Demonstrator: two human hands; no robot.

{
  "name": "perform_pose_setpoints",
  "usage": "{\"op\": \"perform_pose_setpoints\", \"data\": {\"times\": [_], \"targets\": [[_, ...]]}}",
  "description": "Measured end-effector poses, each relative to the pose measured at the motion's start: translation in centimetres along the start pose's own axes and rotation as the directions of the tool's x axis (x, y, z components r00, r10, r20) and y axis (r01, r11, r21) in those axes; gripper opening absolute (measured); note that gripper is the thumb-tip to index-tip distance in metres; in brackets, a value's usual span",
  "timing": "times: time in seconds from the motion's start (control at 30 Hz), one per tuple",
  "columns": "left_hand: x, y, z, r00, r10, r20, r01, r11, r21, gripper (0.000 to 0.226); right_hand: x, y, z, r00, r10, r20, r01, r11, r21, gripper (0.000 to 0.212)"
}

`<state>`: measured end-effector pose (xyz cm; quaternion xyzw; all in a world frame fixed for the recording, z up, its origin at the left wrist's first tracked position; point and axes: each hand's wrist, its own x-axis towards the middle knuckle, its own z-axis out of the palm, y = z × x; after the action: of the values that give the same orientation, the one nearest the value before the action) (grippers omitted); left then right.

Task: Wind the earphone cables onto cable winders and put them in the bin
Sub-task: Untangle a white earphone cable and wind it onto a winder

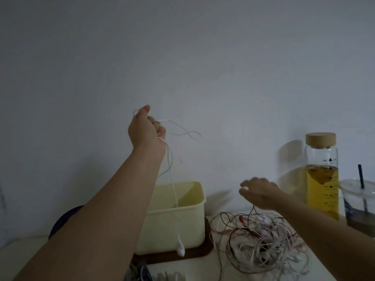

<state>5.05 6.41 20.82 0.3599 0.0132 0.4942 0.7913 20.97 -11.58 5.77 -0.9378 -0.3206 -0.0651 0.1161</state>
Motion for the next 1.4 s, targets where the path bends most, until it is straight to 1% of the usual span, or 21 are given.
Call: {"op": "perform_pose_setpoints", "data": {"times": [0.07, 0.1, 0.13, 0.2, 0.27, 0.33, 0.4, 0.47, 0.57, 0.6, 0.7, 0.77, 0.83, 0.87, 0.9, 1.0, 1.07, 1.13, 1.23, 1.3, 1.4], "targets": [[-0.1, 0.1, -0.2, 1.000, -0.015, 0.027, 0.015, 1.000, 0.003, 0.022, 0.2, -1.9, -2.6, 0.984, -0.031, -0.177, 0.053, 0.991, 0.119, 0.045], [-0.2, 0.3, -0.2, 0.999, -0.020, 0.038, 0.020, 1.000, 0.003, 0.022, 0.0, -3.1, -4.1, 0.970, -0.057, -0.236, 0.117, 0.962, 0.248, 0.044], [-0.3, 0.5, -0.1, 0.999, -0.022, 0.046, 0.022, 1.000, 0.002, 0.022, -0.4, -4.5, -5.6, 0.961, -0.088, -0.264, 0.196, 0.887, 0.417, 0.044], [-0.4, 1.3, 0.0, 0.998, -0.021, 0.061, 0.021, 1.000, -0.005, 0.021, -1.6, -7.7, -8.5, 0.949, -0.207, -0.237, 0.315, 0.650, 0.692, 0.043], [-0.6, 2.2, 0.2, 0.996, -0.014, 0.086, 0.016, 1.000, -0.014, 0.020, -2.7, -11.0, -10.9, 0.927, -0.325, -0.187, 0.325, 0.447, 0.833, 0.045], [-0.9, 3.1, 0.2, 0.993, -0.004, 0.120, 0.003, 1.000, 0.002, 0.019, -2.8, -13.8, -12.4, 0.926, -0.354, -0.133, 0.248, 0.303, 0.920, 0.050], [-1.3, 4.1, -0.1, 0.988, 0.004, 0.154, -0.009, 0.999, 0.034, 0.017, -2.8, -16.6, -13.7, 0.935, -0.347, -0.066, 0.130, 0.163, 0.978, 0.056], [-1.7, 5.4, -0.7, 0.981, 0.001, 0.193, -0.013, 0.998, 0.059, 0.017, -2.8, -19.1, -14.5, 0.942, -0.331, -0.050, 0.060, 0.020, 0.998, 0.054], [-2.0, 7.5, -1.9, 0.970, -0.004, 0.243, -0.019, 0.996, 0.090, 0.019, -3.2, -22.3, -15.3, 0.943, -0.308, -0.123, 0.067, -0.186, 0.980, 0.025], [-2.0, 8.4, -2.4, 0.968, 0.001, 0.249, -0.027, 0.994, 0.103, 0.019, -3.5, -23.4, -15.5, 0.941, -0.304, -0.146, 0.074, -0.236, 0.969, 0.022], [-2.2, 11.5, -4.3, 0.976, 0.009, 0.216, -0.061, 0.970, 0.236, 0.019, -4.4, -26.6, -15.9, 0.946, -0.267, -0.184, 0.096, -0.311, 0.945, 0.023], [-2.3, 13.8, -5.9, 0.985, 0.027, 0.172, -0.092, 0.920, 0.380, 0.020, -5.0, -28.6, -16.2, 0.955, -0.231, -0.187, 0.094, -0.362, 0.927, 0.022], [-2.4, 16.5, -7.6, 0.988, 0.074, 0.137, -0.131, 0.870, 0.476, 0.021, -5.4, -30.4, -16.3, 0.963, -0.205, -0.177, 0.082, -0.401, 0.912, 0.021], [-2.4, 17.8, -8.5, 0.987, 0.103, 0.123, -0.151, 0.857, 0.493, 0.021, -5.6, -31.1, -16.3, 0.965, -0.198, -0.169, 0.079, -0.396, 0.915, 0.022], [-2.4, 18.9, -9.4, 0.985, 0.134, 0.109, -0.171, 0.849, 0.500, 0.022, -5.5, -31.5, -16.3, 0.967, -0.199, -0.160, 0.080, -0.362, 0.929, 0.024], [-2.6, 21.8, -13.1, 0.973, 0.227, 0.053, -0.213, 0.775, 0.595, 0.024, -5.5, -32.4, -15.4, 0.955, -0.275, -0.110, 0.060, -0.184, 0.981, 0.026], [-2.7, 22.6, -16.0, 0.971, 0.237, 0.026, -0.191, 0.709, 0.679, 0.025, -5.6, -32.6, -14.2, 0.928, -0.369, -0.052, 0.046, -0.024, 0.999, 0.025], [-3.0, 22.7, -19.2, 0.979, 0.205, -0.010, -0.126, 0.638, 0.760, 0.025, -5.9, -33.2, -12.4, 0.880, -0.474, 0.042, 0.048, 0.176, 0.983, 0.023], [-3.5, 21.8, -23.2, 0.987, 0.152, -0.053, -0.027, 0.481, 0.876, 0.026, -6.3, -33.8, -10.1, 0.810, -0.560, 0.173, 0.073, 0.390, 0.918, 0.024], [-3.9, 21.1, -25.5, 0.982, 0.176, -0.061, -0.002, 0.336, 0.942, 0.026, -6.3, -33.9, -8.9, 0.797, -0.563, 0.216, 0.104, 0.481, 0.871, 0.025], [-4.5, 19.8, -28.8, 0.978, 0.208, -0.036, 0.009, 0.131, 0.991, 0.023, -6.0, -33.6, -7.9, 0.794, -0.544, 0.271, 0.122, 0.580, 0.806, 0.026]]}}
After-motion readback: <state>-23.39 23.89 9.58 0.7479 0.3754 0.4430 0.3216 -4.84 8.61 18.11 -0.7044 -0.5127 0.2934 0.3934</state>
